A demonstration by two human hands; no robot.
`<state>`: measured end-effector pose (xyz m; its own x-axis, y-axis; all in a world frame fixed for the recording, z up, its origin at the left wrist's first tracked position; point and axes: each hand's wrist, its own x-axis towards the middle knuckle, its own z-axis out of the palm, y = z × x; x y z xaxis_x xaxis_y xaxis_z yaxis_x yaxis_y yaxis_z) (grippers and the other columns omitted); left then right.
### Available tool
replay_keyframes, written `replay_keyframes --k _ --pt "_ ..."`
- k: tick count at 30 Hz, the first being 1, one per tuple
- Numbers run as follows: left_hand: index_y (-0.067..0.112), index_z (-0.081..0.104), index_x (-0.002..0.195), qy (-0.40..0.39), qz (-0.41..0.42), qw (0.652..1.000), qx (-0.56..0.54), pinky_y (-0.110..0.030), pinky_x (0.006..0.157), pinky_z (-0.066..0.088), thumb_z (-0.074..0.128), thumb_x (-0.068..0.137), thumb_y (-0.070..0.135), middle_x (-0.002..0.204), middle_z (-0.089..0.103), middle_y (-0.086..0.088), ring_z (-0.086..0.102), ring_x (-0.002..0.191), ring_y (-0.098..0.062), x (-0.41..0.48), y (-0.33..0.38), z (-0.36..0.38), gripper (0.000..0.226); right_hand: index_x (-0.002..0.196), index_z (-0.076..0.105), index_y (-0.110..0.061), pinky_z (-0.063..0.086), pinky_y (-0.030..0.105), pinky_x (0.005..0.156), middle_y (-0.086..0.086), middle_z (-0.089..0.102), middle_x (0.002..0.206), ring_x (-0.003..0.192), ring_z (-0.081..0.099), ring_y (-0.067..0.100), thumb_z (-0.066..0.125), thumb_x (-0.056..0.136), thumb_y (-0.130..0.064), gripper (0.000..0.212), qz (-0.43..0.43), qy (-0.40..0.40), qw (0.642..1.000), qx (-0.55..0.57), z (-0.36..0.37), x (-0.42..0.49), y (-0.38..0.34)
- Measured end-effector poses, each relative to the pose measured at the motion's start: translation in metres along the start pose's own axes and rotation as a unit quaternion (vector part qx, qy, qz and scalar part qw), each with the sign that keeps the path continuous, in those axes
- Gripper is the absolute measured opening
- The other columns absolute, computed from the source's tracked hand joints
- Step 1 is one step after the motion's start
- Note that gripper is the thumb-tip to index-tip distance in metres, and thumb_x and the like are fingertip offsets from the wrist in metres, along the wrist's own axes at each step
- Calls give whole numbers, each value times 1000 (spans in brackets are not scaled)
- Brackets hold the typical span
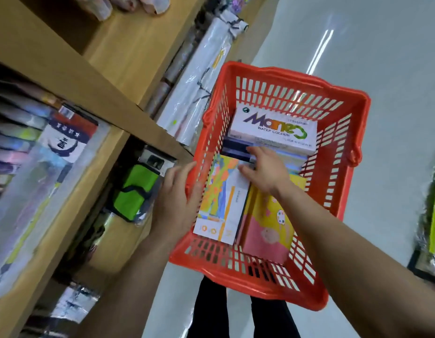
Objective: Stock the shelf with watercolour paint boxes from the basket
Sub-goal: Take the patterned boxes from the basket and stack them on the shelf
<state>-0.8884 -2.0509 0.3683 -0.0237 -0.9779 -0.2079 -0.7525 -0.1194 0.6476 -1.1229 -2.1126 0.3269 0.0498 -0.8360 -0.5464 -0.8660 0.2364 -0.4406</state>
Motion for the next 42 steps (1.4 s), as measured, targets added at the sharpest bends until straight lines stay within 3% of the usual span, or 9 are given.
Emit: replay_keyframes --k 4,8,15,21,25,30,35,38,42 --pt "48 36 140 -9 -9 998 -59 -17 100 36 42 99 42 130 35 38 41 126 5 -8 -5 10 42 143 56 -12 54 46 98 14 68 137 124 63 36 57 95 -63 70 0 -43 999 -33 20 29 1" --pt "51 35 136 -5 -29 996 -87 -5 96 34 42 100 42 128 47 30 45 121 15 -3 -9 9 38 146 56 -19 55 45 98 9 70 135 125 64 32 59 88 -72 79 9 -56 997 -48 24 40 9" --pt "69 29 131 -14 -30 995 -95 -4 91 40 49 96 43 129 40 50 48 122 15 -3 -9 8 48 148 53 -27 57 43 92 7 76 124 121 65 33 58 76 -85 92 13 -97 992 -78 30 45 18" --pt "63 34 134 -21 -36 993 -112 -39 94 58 54 90 45 134 54 26 58 125 -5 -6 -9 8 52 144 46 -29 54 40 87 1 75 121 114 69 31 54 61 -95 106 12 -138 982 -130 41 56 12" --pt "66 32 131 -22 -30 993 -109 -42 93 59 56 89 46 137 51 28 60 125 -7 -5 -7 7 53 141 52 -38 50 36 77 -6 77 109 108 70 29 53 59 -95 100 -1 -138 980 -143 39 70 8" --pt "66 33 131 -28 -35 992 -115 -34 88 61 56 87 48 135 48 33 60 122 -3 -5 -9 7 53 142 51 -45 50 39 86 -5 76 106 113 66 27 55 66 -91 89 -42 -105 982 -151 43 66 8" --pt "66 33 132 -29 -33 992 -122 -12 84 54 56 87 50 134 48 33 57 124 2 -6 -12 7 53 147 49 -41 49 33 92 -15 72 111 114 67 18 77 69 -75 89 -1 -228 973 -27 35 80 4" --pt "64 33 133 -25 -34 992 -116 -1 86 44 57 87 49 134 47 35 52 124 10 -5 -13 8 54 150 49 -35 46 31 100 -12 72 122 123 64 18 82 70 -69 93 -5 -232 973 13 35 85 1" --pt "63 34 134 -19 -32 993 -111 1 87 42 58 86 46 134 48 34 51 123 11 -6 -15 10 56 146 52 -34 50 38 104 -13 73 111 118 67 19 84 64 -69 94 -29 -220 975 -15 37 84 1"
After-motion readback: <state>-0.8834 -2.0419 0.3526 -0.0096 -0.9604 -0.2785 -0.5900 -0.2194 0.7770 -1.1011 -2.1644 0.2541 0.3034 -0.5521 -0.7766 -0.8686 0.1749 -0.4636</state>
